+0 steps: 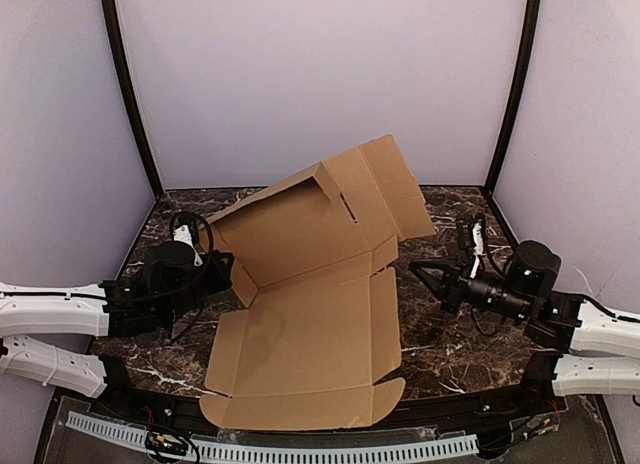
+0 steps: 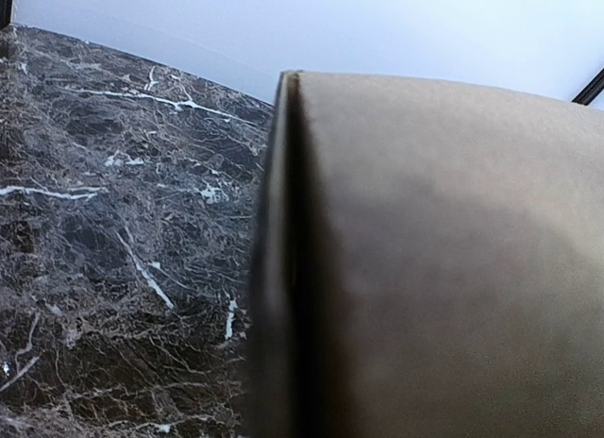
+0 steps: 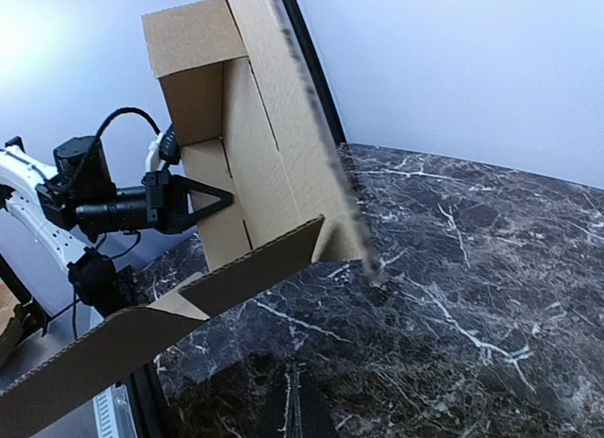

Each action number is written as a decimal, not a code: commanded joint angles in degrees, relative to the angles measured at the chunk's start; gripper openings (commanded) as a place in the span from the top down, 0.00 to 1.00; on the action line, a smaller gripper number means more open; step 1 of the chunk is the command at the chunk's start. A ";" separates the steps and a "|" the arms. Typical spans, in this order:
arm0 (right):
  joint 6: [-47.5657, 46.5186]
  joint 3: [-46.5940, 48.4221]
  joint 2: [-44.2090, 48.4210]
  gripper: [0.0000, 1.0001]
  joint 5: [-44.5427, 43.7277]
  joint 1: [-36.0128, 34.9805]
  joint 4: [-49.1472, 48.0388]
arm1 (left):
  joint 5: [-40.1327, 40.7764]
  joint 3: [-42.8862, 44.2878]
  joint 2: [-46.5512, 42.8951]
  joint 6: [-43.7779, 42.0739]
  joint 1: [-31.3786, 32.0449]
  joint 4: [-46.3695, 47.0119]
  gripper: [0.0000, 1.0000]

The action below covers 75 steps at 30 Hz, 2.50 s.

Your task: Fold the paper box

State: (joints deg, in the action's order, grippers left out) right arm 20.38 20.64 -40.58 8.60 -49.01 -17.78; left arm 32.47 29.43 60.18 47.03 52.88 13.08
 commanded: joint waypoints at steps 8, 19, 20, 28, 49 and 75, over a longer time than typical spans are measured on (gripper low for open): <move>6.38 0.56 -7.51 1.00 12.30 -0.10 -24.72 | -6.79 -3.50 -5.11 6.05 0.00 1.62 0.99; 9.00 5.05 -18.42 1.00 15.13 -1.66 -35.27 | -7.94 -4.46 -4.05 6.48 -0.02 4.65 0.99; 9.09 5.43 -19.26 1.00 15.13 -1.81 -35.58 | -8.16 -4.51 -3.99 6.45 0.01 5.11 0.99; 9.28 6.97 -25.88 1.00 13.05 -4.06 -37.25 | -9.74 -3.83 -3.52 5.78 0.03 7.06 0.99; 0.51 9.41 -25.61 1.00 2.61 -7.82 -13.90 | -10.22 -0.63 -4.36 -0.86 0.00 5.63 0.99; -9.05 10.18 1.04 1.00 -1.51 -7.85 19.05 | 0.51 -0.13 -6.58 -11.98 -0.10 -0.49 0.99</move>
State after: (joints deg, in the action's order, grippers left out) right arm 14.28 29.45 -42.98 9.54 -56.51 -8.49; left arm 30.61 28.16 54.65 39.33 52.66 13.32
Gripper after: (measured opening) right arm 0.002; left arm 0.009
